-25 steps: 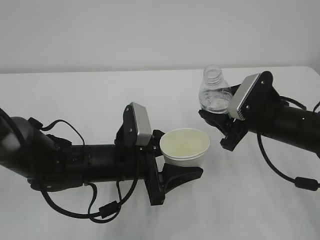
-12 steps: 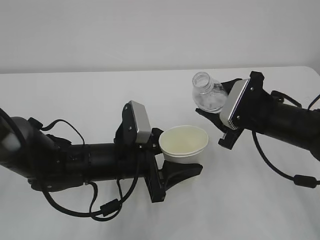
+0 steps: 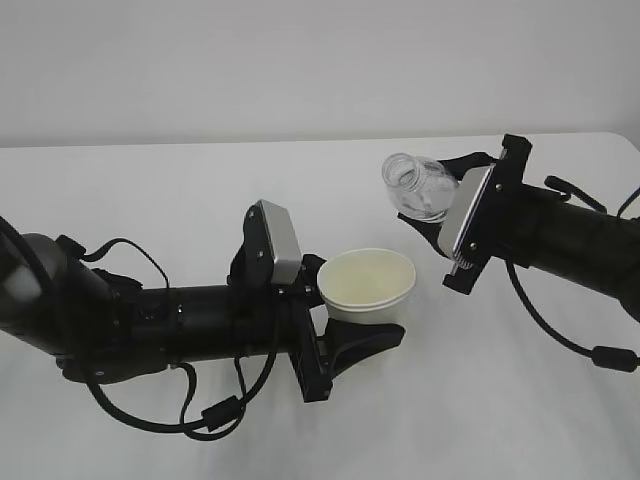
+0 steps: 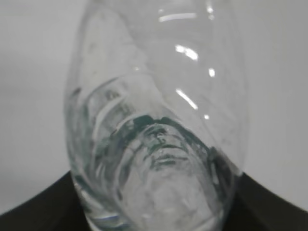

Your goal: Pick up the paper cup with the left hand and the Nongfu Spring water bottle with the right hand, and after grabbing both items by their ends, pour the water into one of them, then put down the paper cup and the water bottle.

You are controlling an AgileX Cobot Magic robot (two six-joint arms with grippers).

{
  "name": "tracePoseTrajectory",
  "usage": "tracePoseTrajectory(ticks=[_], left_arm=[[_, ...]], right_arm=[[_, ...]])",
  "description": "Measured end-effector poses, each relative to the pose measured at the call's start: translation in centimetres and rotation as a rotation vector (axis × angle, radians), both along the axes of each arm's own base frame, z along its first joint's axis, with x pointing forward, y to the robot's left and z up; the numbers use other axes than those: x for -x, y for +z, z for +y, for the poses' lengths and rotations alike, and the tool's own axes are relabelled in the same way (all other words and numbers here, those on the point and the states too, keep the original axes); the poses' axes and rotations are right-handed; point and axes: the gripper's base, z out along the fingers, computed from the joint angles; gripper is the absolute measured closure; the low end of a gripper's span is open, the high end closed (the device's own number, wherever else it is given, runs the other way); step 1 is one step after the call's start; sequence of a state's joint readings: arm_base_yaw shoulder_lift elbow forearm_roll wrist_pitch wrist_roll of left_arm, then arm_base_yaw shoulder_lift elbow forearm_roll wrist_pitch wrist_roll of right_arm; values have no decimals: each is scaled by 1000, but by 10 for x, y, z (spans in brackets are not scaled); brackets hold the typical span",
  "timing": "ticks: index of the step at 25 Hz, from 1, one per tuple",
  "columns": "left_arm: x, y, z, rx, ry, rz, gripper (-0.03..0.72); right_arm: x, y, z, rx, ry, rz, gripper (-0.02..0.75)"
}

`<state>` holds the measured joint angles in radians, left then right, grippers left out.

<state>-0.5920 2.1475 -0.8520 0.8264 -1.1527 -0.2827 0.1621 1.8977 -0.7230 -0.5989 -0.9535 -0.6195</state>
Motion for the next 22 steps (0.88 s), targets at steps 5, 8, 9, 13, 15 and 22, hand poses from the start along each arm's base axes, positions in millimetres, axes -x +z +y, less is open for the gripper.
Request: tracePoseTrajectory(ticks=[5,8,9,13,15,22], left_arm=[[-1,0,0,1,8,-8,218],[-1,0,0,-1,11,-20,218],[-2,0,0,1,17,-20,218],[-3,1,1,1,32,-35,218],[-4,1,1,3,41,-36,218],[-5,1,1,4,47,-38,219]], right_arm=[[-1,2,0,10,1,-33,272],[-1,4,0,10,4,-70,272],[-1,5,0,13,4,-76,272],[-2,6,-1,19,-9,-99,272],[-2,7,-1,28,-9,-113,272],[-2,8,-1,64,-2,-161,269]])
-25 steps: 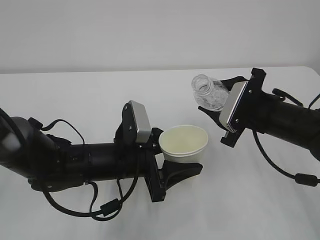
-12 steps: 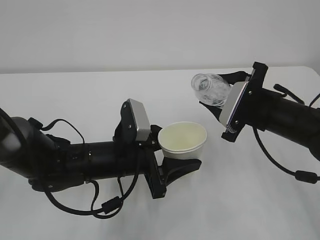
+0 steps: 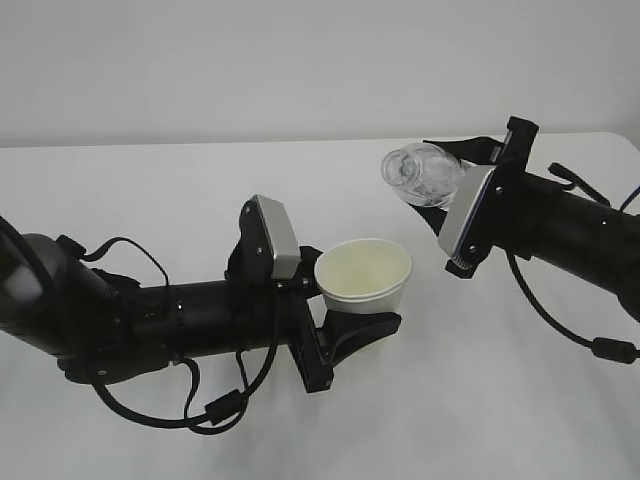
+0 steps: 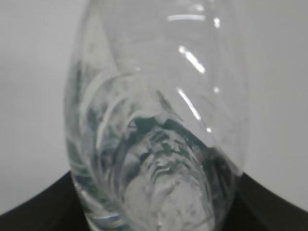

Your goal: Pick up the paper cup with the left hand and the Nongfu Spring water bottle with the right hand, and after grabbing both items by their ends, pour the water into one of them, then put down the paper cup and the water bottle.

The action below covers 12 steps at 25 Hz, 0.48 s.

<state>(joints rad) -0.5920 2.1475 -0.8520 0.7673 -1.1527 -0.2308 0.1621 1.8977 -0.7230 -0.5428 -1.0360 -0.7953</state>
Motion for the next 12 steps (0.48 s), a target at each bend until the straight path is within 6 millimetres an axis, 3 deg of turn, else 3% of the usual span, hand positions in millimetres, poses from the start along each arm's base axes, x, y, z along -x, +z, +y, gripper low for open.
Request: tracePoseTrajectory(ticks=[12], left_arm=[[0,0,0,0,0,0,219]], right_arm=[[0,3,1,44,14,-66,246]])
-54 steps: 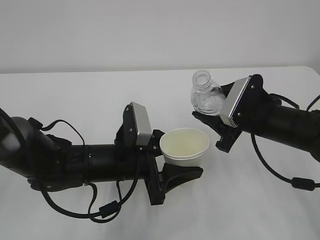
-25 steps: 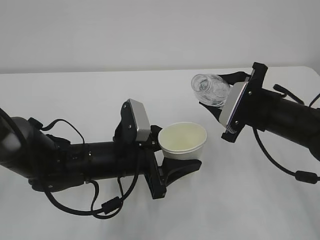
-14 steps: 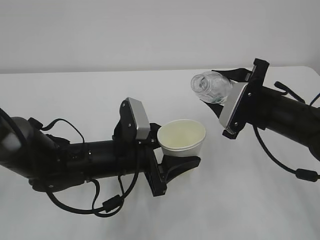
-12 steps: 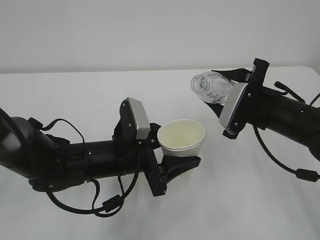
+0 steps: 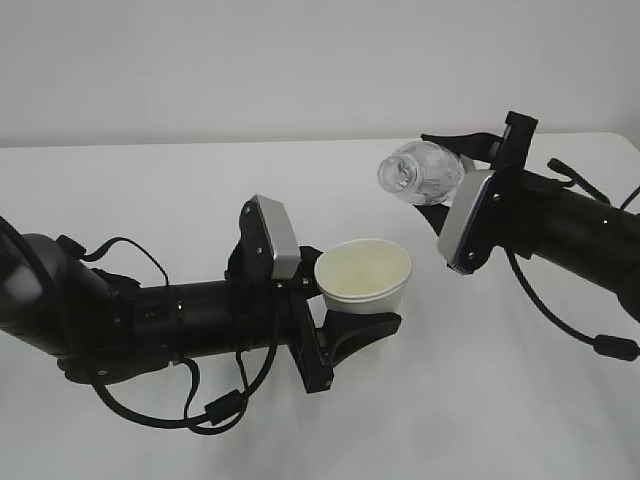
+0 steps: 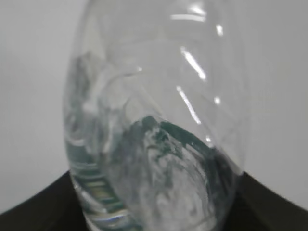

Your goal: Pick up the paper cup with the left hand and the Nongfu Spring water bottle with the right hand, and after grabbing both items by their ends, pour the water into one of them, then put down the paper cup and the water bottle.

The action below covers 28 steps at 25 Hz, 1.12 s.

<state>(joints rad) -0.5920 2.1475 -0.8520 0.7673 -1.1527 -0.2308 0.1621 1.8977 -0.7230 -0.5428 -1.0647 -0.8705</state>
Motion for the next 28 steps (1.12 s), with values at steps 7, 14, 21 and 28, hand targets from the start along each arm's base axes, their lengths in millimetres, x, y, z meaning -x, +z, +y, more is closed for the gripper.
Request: tracePoseTrajectory(ticks=[7,14,21,28], left_arm=[[0,0,0,-1,0,-2,220],[1,0,0,-6,-18,-7,220],[1,0,0,-6,-13,-11,220],[-1,0,0,-2,13,-21,220]], right_arm=[[0,0,0,61,7,-47,271],[0,0,0,109,12,-85,271],[0,2,0,133,18,-125,256],[0,3,1,137,20,-137,271]])
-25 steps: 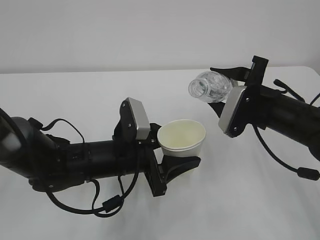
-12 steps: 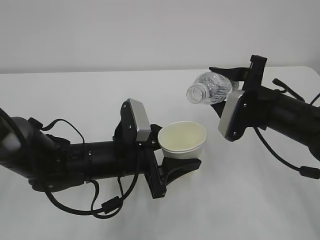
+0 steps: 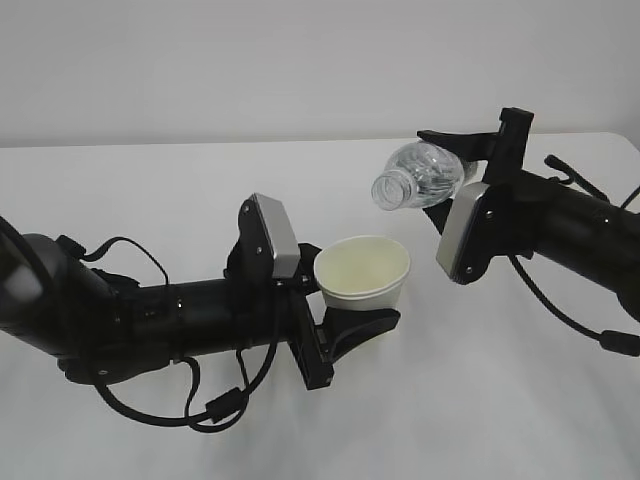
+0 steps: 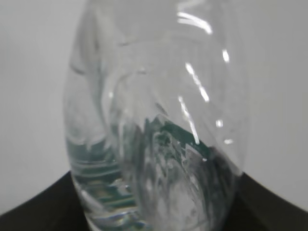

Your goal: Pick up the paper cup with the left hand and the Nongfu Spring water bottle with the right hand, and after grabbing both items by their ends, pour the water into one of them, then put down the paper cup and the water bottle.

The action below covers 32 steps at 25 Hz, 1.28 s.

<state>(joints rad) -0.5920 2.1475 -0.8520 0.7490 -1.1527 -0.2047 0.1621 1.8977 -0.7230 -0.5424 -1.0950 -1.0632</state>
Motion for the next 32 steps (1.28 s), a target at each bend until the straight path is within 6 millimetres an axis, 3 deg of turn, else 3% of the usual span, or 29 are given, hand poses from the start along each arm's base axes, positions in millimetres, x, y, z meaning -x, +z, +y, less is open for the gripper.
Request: tracePoseTrajectory(ticks=[32], left_arm=[[-3,1,1,9,31,3,220]], right_arm=[[-2,1,-2,125,-21,-100,272]])
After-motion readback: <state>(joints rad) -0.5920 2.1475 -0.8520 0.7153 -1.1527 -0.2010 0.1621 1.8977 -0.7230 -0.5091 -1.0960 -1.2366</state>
